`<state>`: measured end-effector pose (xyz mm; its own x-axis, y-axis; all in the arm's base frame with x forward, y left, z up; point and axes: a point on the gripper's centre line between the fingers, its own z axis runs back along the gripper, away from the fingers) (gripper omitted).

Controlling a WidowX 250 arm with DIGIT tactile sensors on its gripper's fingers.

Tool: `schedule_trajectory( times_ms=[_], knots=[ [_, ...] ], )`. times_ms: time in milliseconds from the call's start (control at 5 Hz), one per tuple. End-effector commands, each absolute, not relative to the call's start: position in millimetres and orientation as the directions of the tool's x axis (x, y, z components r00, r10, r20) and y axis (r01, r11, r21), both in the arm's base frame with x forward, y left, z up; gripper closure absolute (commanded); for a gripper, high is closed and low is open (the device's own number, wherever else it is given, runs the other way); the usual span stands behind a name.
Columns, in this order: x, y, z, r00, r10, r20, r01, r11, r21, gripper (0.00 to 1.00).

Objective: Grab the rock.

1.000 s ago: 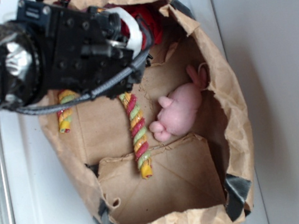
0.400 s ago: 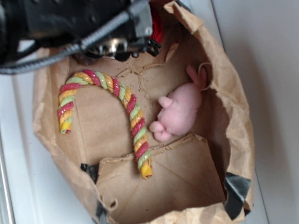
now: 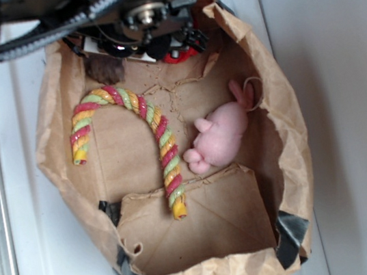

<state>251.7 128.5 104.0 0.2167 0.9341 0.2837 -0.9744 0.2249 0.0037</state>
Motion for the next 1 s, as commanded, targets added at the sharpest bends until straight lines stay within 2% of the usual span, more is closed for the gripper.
schedule_trajectory(
  times_ms=[0,800],
  knots=[
    [239,142,102,0.186,0.911,0.367,-0.979,0.203,-0.006,0.0],
    [231,137,64,0.201,0.869,0.452,-0.975,0.22,0.01,0.0]
  ],
)
